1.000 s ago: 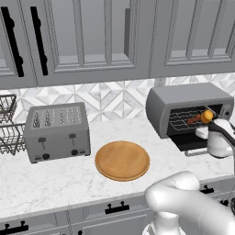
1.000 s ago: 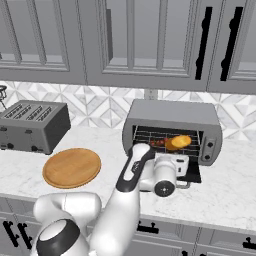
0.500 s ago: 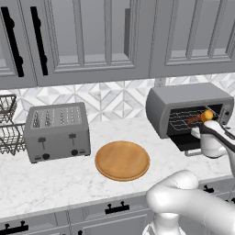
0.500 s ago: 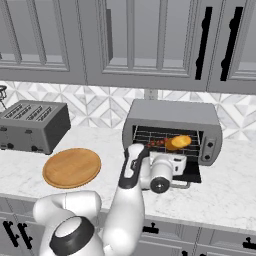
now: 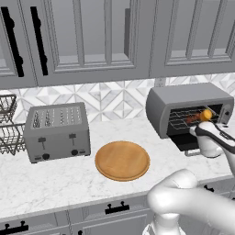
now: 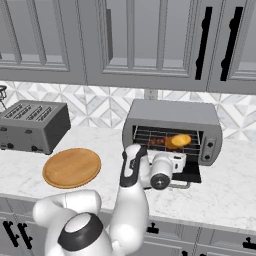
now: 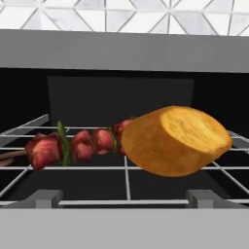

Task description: Pick up the kebab skewer and baguette bread, and place them inside the toaster oven. Close the toaster oven door and start by setting the timer.

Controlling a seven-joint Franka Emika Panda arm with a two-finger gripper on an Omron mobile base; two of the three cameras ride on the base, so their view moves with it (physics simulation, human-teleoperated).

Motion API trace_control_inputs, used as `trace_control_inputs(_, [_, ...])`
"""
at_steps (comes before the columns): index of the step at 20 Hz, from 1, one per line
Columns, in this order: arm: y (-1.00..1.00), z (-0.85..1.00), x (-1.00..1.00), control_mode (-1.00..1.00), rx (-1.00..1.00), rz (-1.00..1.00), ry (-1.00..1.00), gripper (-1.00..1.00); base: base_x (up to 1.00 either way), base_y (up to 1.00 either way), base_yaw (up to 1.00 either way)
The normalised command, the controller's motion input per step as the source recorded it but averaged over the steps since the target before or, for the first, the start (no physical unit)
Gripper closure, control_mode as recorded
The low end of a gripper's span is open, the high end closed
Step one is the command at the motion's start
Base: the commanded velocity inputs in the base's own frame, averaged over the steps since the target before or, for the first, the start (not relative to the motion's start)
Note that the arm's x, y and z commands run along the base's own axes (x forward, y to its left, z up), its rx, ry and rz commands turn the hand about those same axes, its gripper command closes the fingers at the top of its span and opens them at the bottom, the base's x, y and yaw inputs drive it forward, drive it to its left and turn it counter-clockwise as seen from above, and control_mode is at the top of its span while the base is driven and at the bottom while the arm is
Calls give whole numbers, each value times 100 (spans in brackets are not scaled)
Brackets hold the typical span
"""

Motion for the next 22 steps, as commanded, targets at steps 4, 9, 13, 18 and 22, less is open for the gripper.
trace_control_inputs(4, [0, -3, 20, -100, 0, 0, 1, -100, 0, 0, 0])
trace_control_inputs(9, [0, -1, 33, -100, 0, 0, 0, -100, 0, 0, 0])
trace_control_inputs(13, [0, -3, 35, -100, 0, 0, 0, -100, 0, 0, 0])
trace_control_inputs(18, [0, -5, 26, -100, 0, 0, 0, -100, 0, 0, 0])
trace_control_inputs(22, [0, -1, 20, -100, 0, 0, 0, -100, 0, 0, 0])
